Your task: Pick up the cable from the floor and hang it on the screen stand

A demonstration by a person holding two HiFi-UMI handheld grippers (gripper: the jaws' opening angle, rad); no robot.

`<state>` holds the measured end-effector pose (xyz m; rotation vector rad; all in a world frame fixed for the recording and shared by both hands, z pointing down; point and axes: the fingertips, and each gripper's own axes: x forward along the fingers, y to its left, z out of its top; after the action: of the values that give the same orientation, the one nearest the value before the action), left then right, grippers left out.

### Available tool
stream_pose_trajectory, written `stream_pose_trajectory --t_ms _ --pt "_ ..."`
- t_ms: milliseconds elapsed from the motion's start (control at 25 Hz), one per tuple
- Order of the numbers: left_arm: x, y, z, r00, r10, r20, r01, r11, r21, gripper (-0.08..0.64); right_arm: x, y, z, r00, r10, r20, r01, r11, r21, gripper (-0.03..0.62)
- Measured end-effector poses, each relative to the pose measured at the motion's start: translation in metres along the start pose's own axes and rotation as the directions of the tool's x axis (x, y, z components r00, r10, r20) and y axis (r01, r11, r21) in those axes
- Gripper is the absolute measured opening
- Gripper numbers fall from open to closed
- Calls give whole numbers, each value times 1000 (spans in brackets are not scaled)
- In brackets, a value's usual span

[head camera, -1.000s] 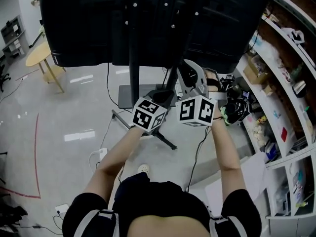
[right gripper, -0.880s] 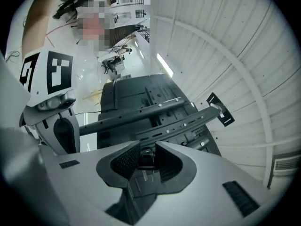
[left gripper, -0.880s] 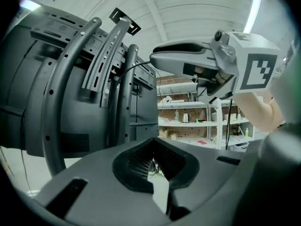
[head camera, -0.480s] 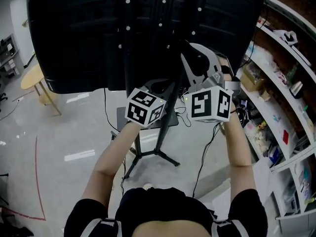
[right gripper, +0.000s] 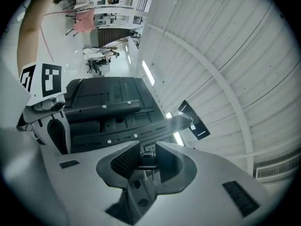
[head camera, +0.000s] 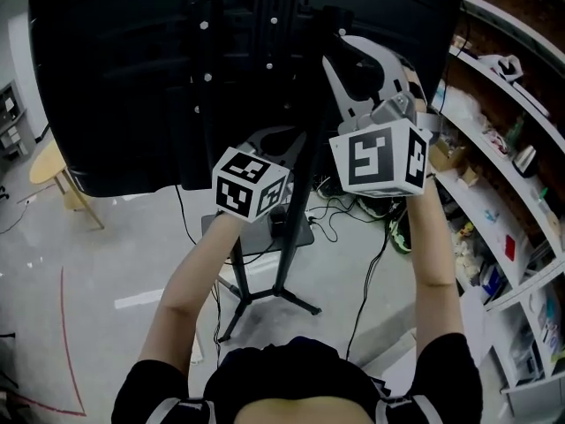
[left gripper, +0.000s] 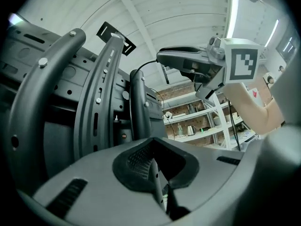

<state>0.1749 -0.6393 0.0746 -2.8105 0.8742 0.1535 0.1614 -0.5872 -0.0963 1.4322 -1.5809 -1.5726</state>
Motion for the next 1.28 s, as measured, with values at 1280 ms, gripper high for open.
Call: stream_pose_trajectory --t_ms 1280 --pt "47 -10 25 998 54 43 -56 998 39 8 32 -15 -150 987 31 -159 0 982 186 117"
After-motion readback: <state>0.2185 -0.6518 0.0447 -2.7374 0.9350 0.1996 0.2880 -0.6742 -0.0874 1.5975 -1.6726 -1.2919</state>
